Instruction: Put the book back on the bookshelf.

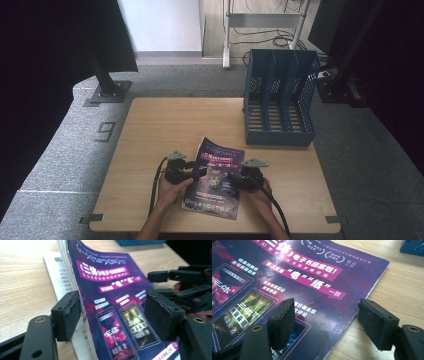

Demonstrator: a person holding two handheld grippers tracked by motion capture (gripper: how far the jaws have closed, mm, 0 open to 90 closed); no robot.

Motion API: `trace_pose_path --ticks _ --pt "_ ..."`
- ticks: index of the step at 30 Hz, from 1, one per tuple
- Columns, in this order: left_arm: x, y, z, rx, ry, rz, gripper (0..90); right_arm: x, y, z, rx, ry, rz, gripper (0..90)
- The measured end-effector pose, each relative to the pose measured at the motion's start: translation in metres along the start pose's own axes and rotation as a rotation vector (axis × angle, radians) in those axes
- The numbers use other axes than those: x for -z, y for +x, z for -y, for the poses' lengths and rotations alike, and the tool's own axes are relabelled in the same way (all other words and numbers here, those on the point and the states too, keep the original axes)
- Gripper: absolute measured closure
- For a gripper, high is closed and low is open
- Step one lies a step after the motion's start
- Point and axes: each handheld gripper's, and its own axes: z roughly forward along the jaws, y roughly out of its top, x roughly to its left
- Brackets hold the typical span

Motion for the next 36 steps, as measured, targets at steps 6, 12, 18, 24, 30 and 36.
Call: trace_pose_path --ticks 6,12,18,24,30,36 --pt "0.002 0.003 -0.001 0.028 -0.001 0.038 31.7 0.000 -0.001 0.000 0.001 0.000 -0.001 29.4" --pt "0.003 0.004 -0.001 0.034 -0.006 0.076 32.9 0.000 -0.001 0.000 0.001 -0.001 0.001 29.4" --pt "0.001 0.001 -0.003 0.008 0.010 0.070 32.1 0.000 -0.001 0.000 0.001 -0.001 0.002 29.4" --pt "-0.003 -0.003 -0.004 -0.001 0.020 0.100 31.5 0.000 -0.001 0.000 0.001 0.000 0.002 29.5" --pt "-0.012 -0.006 -0.003 -0.029 0.076 0.050 31.8 0.000 -0.001 0.000 0.001 -0.001 0.003 29.5" --pt "-0.028 -0.001 -0.006 -0.074 0.141 -0.025 36.9 0.000 -0.001 0.000 0.001 -0.001 0.002 29.5"
